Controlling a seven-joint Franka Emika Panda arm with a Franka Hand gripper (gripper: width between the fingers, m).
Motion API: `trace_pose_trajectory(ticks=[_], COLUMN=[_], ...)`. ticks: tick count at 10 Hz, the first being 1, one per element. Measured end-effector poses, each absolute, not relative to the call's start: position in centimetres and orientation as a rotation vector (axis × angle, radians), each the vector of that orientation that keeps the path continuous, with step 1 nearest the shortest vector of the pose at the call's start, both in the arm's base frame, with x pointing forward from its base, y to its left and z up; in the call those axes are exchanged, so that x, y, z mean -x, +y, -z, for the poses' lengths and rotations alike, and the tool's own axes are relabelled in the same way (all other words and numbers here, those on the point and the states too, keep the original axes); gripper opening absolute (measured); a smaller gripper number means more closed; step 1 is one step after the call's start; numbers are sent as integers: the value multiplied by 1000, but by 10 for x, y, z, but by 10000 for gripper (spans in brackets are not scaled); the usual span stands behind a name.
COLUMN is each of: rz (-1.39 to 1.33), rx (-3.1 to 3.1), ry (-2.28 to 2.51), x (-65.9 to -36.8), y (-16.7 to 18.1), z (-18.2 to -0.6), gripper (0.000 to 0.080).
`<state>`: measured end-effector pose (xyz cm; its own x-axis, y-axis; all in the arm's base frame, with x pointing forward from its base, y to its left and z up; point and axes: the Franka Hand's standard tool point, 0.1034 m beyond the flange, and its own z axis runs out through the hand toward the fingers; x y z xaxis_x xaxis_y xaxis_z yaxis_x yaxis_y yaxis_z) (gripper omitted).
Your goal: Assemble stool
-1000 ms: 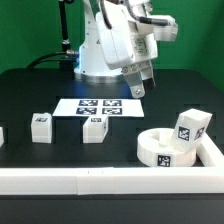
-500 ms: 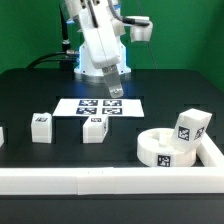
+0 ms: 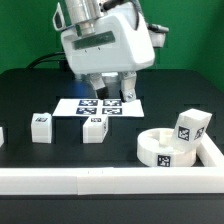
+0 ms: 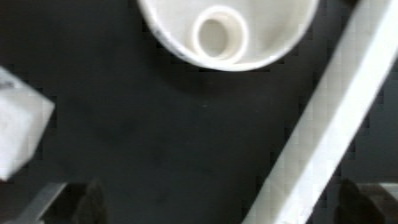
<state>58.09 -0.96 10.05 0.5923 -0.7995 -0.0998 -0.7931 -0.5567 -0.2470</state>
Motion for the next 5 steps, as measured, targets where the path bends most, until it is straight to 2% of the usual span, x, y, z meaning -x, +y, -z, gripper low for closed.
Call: trace_pose_trajectory(ticks=[5], rz=[160], rx=[2823], ry=[650], x=[-579], y=[-24], z=[-95], gripper=[649])
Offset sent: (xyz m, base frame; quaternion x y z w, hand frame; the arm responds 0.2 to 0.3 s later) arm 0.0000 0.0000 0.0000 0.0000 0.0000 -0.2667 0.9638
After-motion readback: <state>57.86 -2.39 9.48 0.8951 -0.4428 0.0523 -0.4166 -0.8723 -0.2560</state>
